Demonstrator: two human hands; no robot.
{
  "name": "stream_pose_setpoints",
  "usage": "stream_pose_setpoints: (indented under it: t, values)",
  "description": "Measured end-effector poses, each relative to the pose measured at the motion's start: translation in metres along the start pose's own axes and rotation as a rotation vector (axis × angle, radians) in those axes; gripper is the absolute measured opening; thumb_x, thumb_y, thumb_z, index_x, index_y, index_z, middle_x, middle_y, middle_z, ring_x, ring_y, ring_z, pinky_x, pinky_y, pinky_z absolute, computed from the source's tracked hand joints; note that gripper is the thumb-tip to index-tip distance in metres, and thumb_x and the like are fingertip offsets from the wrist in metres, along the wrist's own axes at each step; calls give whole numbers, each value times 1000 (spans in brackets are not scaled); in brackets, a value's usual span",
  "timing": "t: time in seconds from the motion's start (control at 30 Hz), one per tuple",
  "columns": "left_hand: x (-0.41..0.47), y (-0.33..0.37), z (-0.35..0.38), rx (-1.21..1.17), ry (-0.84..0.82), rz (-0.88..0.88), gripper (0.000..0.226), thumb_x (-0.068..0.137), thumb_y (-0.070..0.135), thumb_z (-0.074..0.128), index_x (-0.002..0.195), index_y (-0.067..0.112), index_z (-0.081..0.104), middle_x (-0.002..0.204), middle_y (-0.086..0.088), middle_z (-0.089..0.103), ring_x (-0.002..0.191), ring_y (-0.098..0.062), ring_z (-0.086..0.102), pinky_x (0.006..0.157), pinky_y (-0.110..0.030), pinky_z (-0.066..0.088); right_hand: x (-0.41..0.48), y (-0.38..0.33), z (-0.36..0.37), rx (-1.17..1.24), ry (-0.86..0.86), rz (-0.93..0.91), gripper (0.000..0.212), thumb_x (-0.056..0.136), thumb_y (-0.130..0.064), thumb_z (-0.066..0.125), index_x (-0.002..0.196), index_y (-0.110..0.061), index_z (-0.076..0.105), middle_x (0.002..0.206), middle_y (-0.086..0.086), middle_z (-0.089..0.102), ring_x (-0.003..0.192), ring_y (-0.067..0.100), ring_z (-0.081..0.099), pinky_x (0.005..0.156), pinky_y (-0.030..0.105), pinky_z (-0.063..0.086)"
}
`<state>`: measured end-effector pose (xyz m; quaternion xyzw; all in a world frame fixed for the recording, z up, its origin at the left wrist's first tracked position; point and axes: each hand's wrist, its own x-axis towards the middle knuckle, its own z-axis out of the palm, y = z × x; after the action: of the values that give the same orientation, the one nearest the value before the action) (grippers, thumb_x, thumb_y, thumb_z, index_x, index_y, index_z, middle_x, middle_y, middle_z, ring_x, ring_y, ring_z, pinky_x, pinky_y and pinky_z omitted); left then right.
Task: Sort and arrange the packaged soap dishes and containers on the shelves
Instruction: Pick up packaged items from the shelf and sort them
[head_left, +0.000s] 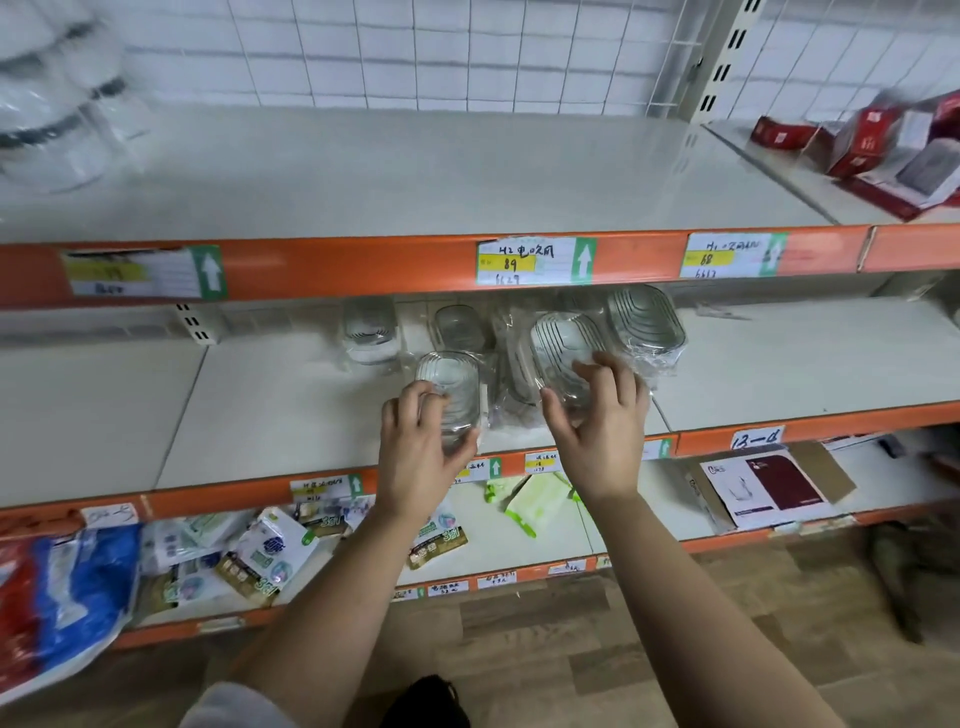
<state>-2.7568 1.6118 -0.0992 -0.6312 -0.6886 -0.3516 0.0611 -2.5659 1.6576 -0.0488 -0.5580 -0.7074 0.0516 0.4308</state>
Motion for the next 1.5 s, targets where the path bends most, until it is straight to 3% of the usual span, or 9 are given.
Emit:
stream_pose_setpoints:
  t: [0.13,0.33,0.6,0.73,0.9,1.07,1.27,1.4,1.5]
  values:
    - [-27,16,-32,8,-17,-5,49,84,47,55,103,3,63,116,-17,55,101,-34,52,85,-41,48,-22,-12,-33,-5,-37,14,34,82,-24,76,107,-4,63,124,14,57,113,41,49,96,33,30]
    - [-57,44,-90,-21,-6,2,48,86,48,55,108,6,62,121,-12,52,109,-30,49,91,-39,45,-41,-32,-96,13,-52,17,46,86,-43,53,109,-4,61,124,13,56,113,39,48,97,36,32]
    - [-55,74,-170,-45,114,41,46,87,44,60,110,4,62,122,-12,51,112,-30,49,96,-35,42,-38,-76,-155,92,-17,-34,43,84,-38,55,110,-4,60,123,12,55,113,36,47,98,44,39]
    - [-37,76,-203,-29,216,72,46,87,42,61,111,3,60,125,-11,47,114,-30,46,98,-32,38,-24,-98,-169,149,-8,-85,41,85,-36,57,111,-5,58,124,12,53,116,33,46,99,40,37]
    - [5,64,-233,37,288,95,44,87,39,61,110,2,60,123,-15,50,113,-32,47,97,-34,38,7,-120,-166,167,-20,-110,41,85,-36,59,116,-8,57,125,9,53,114,29,45,95,36,37]
    - [45,34,-253,71,187,33,52,89,44,53,114,-1,61,125,-20,53,115,-36,50,98,-43,40,40,-137,-146,123,-106,-128,43,85,-36,61,120,-10,56,123,9,53,113,32,48,92,30,34]
    - [86,-5,-271,73,35,-49,60,88,43,37,125,2,61,135,-20,54,125,-43,46,109,-49,34,79,-158,-107,90,-163,-170,33,85,-26,72,114,-10,66,119,15,48,114,34,47,99,37,41]
    - [114,-26,-279,92,12,-152,61,82,37,28,128,14,62,135,-6,59,136,-37,34,110,-48,30,101,-174,-85,25,-162,-197,33,85,-28,60,112,-12,71,112,16,57,113,39,46,103,39,33]
    - [133,-39,-281,76,-12,-166,60,79,35,28,120,10,64,122,-11,65,124,-34,45,104,-45,36,117,-182,-65,-100,-234,-141,33,88,-18,55,118,-21,69,125,7,61,127,38,44,111,45,27]
